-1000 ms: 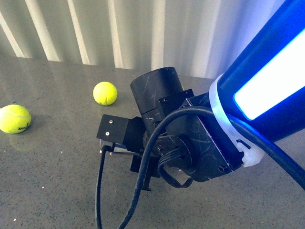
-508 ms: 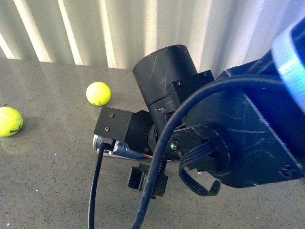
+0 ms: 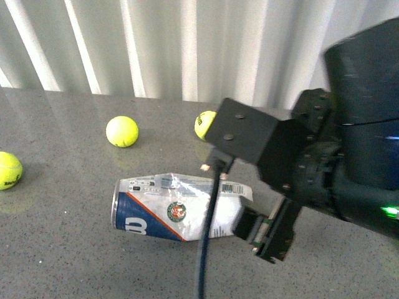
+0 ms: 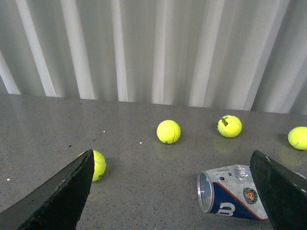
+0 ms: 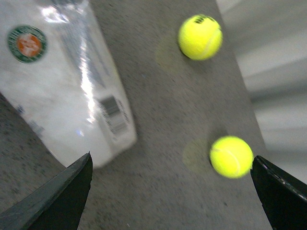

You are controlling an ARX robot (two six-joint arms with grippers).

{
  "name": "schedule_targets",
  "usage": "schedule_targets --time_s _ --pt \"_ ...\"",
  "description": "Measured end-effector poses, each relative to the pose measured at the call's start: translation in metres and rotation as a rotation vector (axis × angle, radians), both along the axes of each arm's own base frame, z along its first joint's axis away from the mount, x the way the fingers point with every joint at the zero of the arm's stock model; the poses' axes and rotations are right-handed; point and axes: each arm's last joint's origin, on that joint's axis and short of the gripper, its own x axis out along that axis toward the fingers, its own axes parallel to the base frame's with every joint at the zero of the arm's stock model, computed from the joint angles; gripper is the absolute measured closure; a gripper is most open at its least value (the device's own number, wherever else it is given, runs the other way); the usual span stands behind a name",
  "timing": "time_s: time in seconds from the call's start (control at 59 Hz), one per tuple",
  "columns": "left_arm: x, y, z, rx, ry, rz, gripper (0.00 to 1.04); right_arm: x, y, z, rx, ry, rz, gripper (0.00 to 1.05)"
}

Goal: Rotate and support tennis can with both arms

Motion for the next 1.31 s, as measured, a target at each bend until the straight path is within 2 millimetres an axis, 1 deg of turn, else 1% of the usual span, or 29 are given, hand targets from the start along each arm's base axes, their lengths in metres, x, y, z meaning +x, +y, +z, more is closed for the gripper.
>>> schedule_targets --time_s 0.102,0.153,0.169,0.186,0.203,0.271,0.288,0.322,0.339,0.373,0.441,0.492,0.559,0.661,0.712,0.746,0.763,0.814,0.831,0.864,0.898,0.932,1.0,1.068,1.203,1.237,1.305 --pt "0.0 0.0 0.0 0.0 0.0 0.0 0.07 -0.007 -0.033 0.01 0.029 -0.081 -0.126 0.07" --pt "0.0 0.0 0.0 0.0 0.0 0.0 0.07 -0.012 -0.055 0.016 0.051 -0.134 -0.218 0.07" --pt "0.0 0.0 0.0 0.0 0.0 0.0 0.07 -0.013 -0.058 0.017 0.055 -0.141 -0.234 0.07" --pt "0.0 0.0 0.0 0.0 0.0 0.0 0.07 -0.015 -0.066 0.019 0.065 -0.154 -0.264 0.07" --pt "0.0 0.0 0.0 0.0 0.0 0.0 0.07 -0.018 -0.078 0.023 0.08 -0.179 -0.314 0.07" --pt "0.0 0.0 0.0 0.0 0.001 0.0 0.07 -0.029 -0.11 0.033 0.118 -0.255 -0.459 0.07" --pt "0.0 0.0 0.0 0.0 0.0 0.0 0.07 -0.03 -0.114 0.035 0.122 -0.265 -0.478 0.07" --pt "0.0 0.0 0.0 0.0 0.0 0.0 0.07 -0.037 -0.13 0.04 0.143 -0.307 -0.559 0.07" --pt "0.0 0.0 0.0 0.0 0.0 0.0 0.07 -0.038 -0.133 0.041 0.149 -0.316 -0.578 0.07" --pt "0.0 0.0 0.0 0.0 0.0 0.0 0.07 -0.045 -0.148 0.046 0.171 -0.352 -0.649 0.07" --pt "0.0 0.0 0.0 0.0 0.0 0.0 0.07 -0.06 -0.169 0.053 0.224 -0.422 -0.781 0.07" --pt "0.0 0.0 0.0 0.0 0.0 0.0 0.07 -0.071 -0.18 0.056 0.266 -0.479 -0.853 0.07" --pt "0.0 0.0 0.0 0.0 0.0 0.0 0.07 -0.086 -0.19 0.059 0.312 -0.561 -0.929 0.07" --pt "0.0 0.0 0.0 0.0 0.0 0.0 0.07 -0.107 -0.196 0.062 0.374 -0.663 -0.999 0.07" --pt "0.0 0.0 0.0 0.0 0.0 0.0 0.07 -0.114 -0.197 0.064 0.412 -0.697 -0.99 0.08" --pt "0.0 0.0 0.0 0.0 0.0 0.0 0.07 -0.119 -0.198 0.065 0.5 -0.644 -0.876 0.14" --pt "0.0 0.0 0.0 0.0 0.0 0.0 0.07 -0.12 -0.198 0.066 0.538 -0.627 -0.847 0.16" --pt "0.0 0.0 0.0 0.0 0.0 -0.001 0.07 -0.126 -0.191 0.065 0.699 -0.513 -0.679 0.27" --pt "0.0 0.0 0.0 0.0 0.0 0.0 0.07 -0.127 -0.19 0.064 0.722 -0.495 -0.652 0.28" --pt "0.0 0.0 0.0 0.0 0.0 0.0 0.07 -0.13 -0.183 0.062 0.791 -0.432 -0.565 0.35" --pt "0.0 0.0 0.0 0.0 0.0 -0.001 0.07 -0.132 -0.179 0.06 0.822 -0.407 -0.537 0.41" --pt "0.0 0.0 0.0 0.0 0.0 -0.001 0.07 -0.134 -0.175 0.059 0.84 -0.392 -0.524 0.46" --pt "0.0 0.0 0.0 0.0 0.001 0.001 0.07 -0.138 -0.169 0.057 0.871 -0.388 -0.532 0.6" --pt "0.0 0.0 0.0 0.0 0.0 0.0 0.07 -0.141 -0.166 0.056 0.881 -0.391 -0.535 0.71" --pt "0.0 0.0 0.0 0.0 0.0 0.0 0.07 -0.148 -0.157 0.053 0.891 -0.388 -0.533 0.97" --pt "0.0 0.0 0.0 0.0 0.0 0.0 0.07 -0.148 -0.156 0.05 0.891 -0.391 -0.531 1.02" --pt "0.0 0.0 0.0 0.0 0.0 0.0 0.07 -0.151 -0.153 0.045 0.896 -0.394 -0.525 1.01"
